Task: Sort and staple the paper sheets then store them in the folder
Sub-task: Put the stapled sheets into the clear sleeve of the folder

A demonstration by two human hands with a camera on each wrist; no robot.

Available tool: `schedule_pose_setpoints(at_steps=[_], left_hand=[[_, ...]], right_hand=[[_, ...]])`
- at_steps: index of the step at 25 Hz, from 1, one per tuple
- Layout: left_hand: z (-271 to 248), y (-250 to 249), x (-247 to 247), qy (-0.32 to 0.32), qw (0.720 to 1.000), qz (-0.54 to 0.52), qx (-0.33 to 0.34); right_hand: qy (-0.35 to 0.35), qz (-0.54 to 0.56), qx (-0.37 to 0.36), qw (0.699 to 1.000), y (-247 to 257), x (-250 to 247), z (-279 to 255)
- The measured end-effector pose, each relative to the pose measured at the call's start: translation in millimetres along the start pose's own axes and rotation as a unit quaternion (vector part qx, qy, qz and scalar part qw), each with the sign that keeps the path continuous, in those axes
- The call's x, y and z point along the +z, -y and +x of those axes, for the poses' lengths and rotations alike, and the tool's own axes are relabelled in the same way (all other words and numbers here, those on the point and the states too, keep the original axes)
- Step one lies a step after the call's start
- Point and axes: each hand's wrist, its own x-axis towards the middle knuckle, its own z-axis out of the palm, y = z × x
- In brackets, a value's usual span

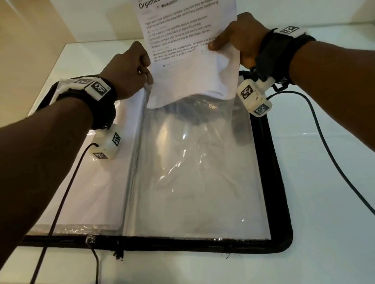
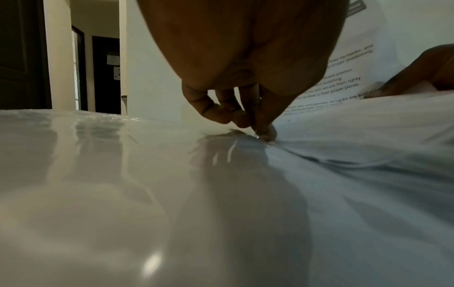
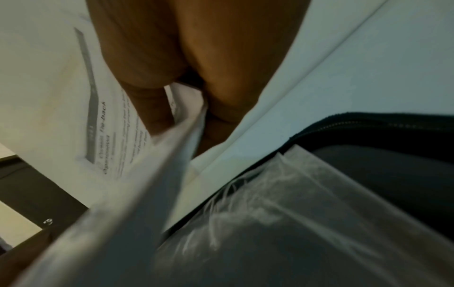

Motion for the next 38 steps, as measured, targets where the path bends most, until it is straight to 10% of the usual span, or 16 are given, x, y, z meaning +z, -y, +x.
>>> schedule_pose_setpoints(at_steps=[9,14,21,32,38], left_hand=[[-1.4,-54.3,23.5,0.068,0.995,0.052,0.056],[12.1,-55.7,39.4,0.002,0.997,0.028,0.07],[19.6,-53.2,48.0,0.004,0.997,0.004,0.078],[23.8,-65.9,47.8,-0.011,0.998,0.025,0.057],[24.6,-65.4,48.4,-0.016,0.998,0.033,0.049]], right_hand=[[0.124,-0.052,0.061,0.989,-16.1,-5.2,-18.7],[0.179,-0.025,0.095,0.979,-15.3,-10.4,-19.7],[0.019,-0.064,0.072,0.995,20.6,-11.6,22.1],[0.128,-0.192,0.121,0.965,4.8,-15.7,-4.2],[0.077,-0.228,-0.007,0.971,34.0,0.6,15.0]])
